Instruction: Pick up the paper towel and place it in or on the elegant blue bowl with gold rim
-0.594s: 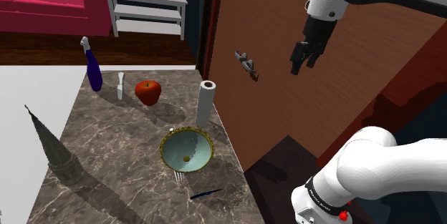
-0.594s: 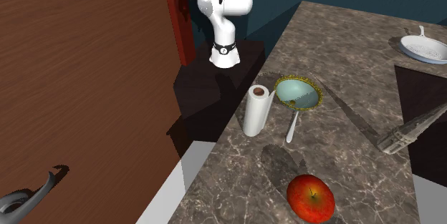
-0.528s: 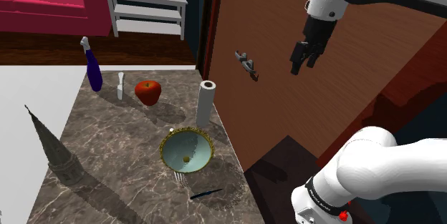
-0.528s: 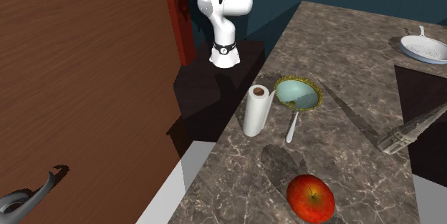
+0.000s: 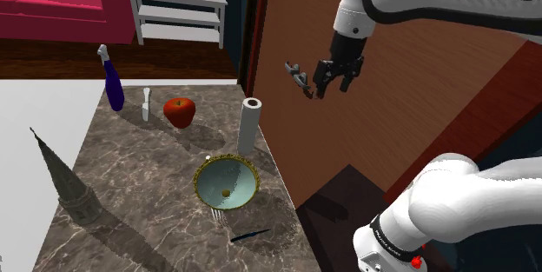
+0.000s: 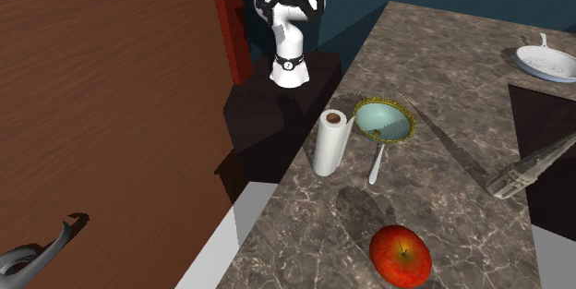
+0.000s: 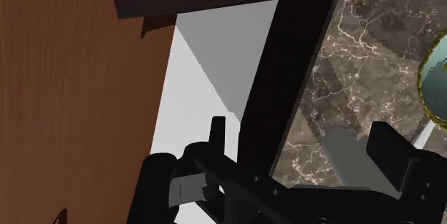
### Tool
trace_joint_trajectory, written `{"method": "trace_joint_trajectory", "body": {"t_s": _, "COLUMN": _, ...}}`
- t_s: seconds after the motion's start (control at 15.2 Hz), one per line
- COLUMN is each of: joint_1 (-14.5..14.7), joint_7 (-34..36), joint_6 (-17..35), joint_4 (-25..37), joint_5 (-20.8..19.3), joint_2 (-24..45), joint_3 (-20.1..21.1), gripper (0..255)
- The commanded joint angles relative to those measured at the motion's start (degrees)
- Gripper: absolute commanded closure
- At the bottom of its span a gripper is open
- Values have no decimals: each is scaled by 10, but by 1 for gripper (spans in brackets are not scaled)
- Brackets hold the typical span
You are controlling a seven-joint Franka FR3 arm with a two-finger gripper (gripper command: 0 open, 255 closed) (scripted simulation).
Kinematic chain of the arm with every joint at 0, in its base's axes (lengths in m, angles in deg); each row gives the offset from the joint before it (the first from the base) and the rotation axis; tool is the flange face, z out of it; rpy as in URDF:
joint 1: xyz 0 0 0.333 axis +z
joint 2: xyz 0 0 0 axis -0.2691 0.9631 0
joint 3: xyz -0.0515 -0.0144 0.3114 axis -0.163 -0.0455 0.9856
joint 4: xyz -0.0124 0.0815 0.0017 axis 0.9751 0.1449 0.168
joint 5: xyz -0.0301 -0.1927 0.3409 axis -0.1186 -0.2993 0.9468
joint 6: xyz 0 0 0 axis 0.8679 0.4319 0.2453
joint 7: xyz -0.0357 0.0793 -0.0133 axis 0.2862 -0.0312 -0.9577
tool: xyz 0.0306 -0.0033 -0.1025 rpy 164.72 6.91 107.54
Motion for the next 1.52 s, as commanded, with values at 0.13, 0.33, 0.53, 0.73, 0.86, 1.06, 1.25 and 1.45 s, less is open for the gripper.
{"method": "trace_joint_trajectory", "body": {"t_s": 0.13, "joint_1": 2, "joint_7": 59, "joint_6": 54, "joint_4": 15, "joint_5": 23, "joint_2": 61, "joint_3": 28, "gripper": 0}}
{"method": "trace_joint_trajectory", "body": {"t_s": 0.33, "joint_1": 4, "joint_7": 102, "joint_6": 94, "joint_4": 33, "joint_5": 34, "joint_2": 112, "joint_3": 49, "gripper": 0}}
{"method": "trace_joint_trajectory", "body": {"t_s": 0.53, "joint_1": 5, "joint_7": 145, "joint_6": 130, "joint_4": 58, "joint_5": 41, "joint_2": 167, "joint_3": 67, "gripper": 0}}
{"method": "trace_joint_trajectory", "body": {"t_s": 0.73, "joint_1": 5, "joint_7": 187, "joint_6": 163, "joint_4": 91, "joint_5": 42, "joint_2": 225, "joint_3": 84, "gripper": 0}}
{"method": "trace_joint_trajectory", "body": {"t_s": 0.86, "joint_1": 6, "joint_7": 216, "joint_6": 182, "joint_4": 116, "joint_5": 39, "joint_2": 265, "joint_3": 94, "gripper": 0}}
{"method": "trace_joint_trajectory", "body": {"t_s": 1.06, "joint_1": 8, "joint_7": 252, "joint_6": 203, "joint_4": 154, "joint_5": 32, "joint_2": 317, "joint_3": 103, "gripper": 0}}
{"method": "trace_joint_trajectory", "body": {"t_s": 1.25, "joint_1": 9, "joint_7": 253, "joint_6": 226, "joint_4": 137, "joint_5": 31, "joint_2": 323, "joint_3": 104, "gripper": 0}}
{"method": "trace_joint_trajectory", "body": {"t_s": 1.45, "joint_1": 10, "joint_7": 254, "joint_6": 249, "joint_4": 121, "joint_5": 30, "joint_2": 330, "joint_3": 105, "gripper": 0}}
